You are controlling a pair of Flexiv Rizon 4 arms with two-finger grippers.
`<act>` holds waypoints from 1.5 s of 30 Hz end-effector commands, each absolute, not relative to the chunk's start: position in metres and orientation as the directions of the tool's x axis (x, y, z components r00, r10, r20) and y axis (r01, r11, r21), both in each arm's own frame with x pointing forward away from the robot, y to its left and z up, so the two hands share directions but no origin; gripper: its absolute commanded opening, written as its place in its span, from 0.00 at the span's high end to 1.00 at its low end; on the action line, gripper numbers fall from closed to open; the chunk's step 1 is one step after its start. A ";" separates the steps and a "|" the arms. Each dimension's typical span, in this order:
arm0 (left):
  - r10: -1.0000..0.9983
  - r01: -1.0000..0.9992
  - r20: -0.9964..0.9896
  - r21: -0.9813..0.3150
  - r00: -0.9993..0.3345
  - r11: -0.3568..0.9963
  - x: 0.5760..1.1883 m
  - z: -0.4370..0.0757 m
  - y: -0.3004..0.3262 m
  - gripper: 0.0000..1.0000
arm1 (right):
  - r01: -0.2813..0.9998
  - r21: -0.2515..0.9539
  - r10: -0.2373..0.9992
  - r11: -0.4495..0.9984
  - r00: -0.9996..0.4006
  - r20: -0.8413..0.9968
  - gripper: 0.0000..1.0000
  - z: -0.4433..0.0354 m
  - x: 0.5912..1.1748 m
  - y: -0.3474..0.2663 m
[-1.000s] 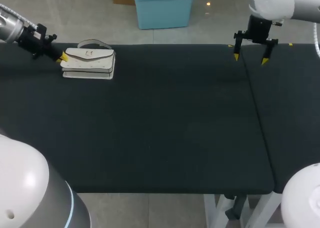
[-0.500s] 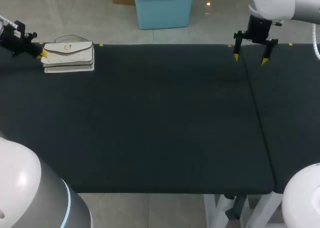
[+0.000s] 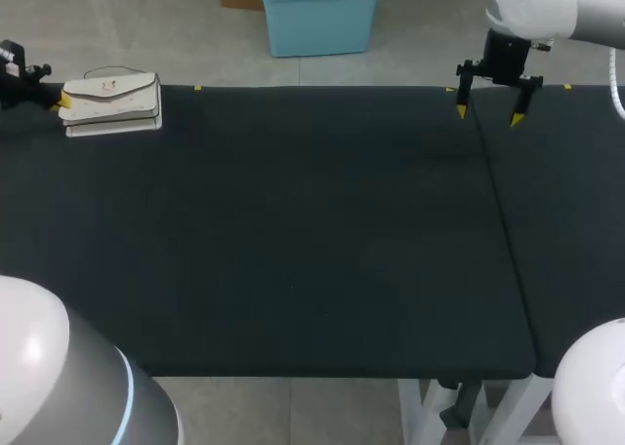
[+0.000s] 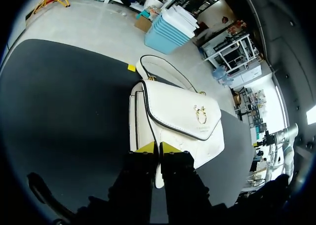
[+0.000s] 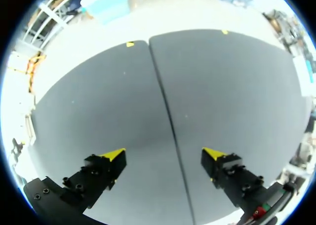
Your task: Pick up the bag, open it, inspect its contents, close it, and place it on the opposite side
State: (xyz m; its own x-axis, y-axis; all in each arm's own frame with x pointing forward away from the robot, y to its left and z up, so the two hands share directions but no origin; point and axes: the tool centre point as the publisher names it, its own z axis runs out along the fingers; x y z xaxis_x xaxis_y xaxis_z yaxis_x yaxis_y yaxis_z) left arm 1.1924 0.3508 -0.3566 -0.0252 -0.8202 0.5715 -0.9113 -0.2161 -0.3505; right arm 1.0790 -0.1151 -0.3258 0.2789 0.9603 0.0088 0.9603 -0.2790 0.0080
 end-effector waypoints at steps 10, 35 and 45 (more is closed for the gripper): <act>-0.778 -0.991 0.622 0.018 -0.092 0.132 1.186 -0.353 0.345 0.00 | 0.960 0.008 0.960 -0.280 0.280 0.006 0.00 -0.325 1.079 -0.115; -0.960 -0.996 0.282 0.082 0.000 0.024 1.084 -0.266 0.307 0.00 | 0.960 0.008 0.960 -0.280 0.280 0.006 0.00 -0.325 1.079 -0.115; -0.980 -0.999 0.199 0.044 0.004 0.005 1.050 -0.241 0.291 0.00 | 0.960 0.008 0.960 -0.280 0.280 0.006 0.00 -0.325 1.079 -0.115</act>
State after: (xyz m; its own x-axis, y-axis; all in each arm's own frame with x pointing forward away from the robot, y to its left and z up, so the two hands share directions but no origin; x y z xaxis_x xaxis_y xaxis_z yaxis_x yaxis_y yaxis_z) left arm 1.0715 0.2986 -0.2480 0.0168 -0.9428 0.3329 -0.9890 0.0331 0.1439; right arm 1.0791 -0.1152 -0.3260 0.2786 0.9604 0.0093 0.9603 -0.2787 0.0089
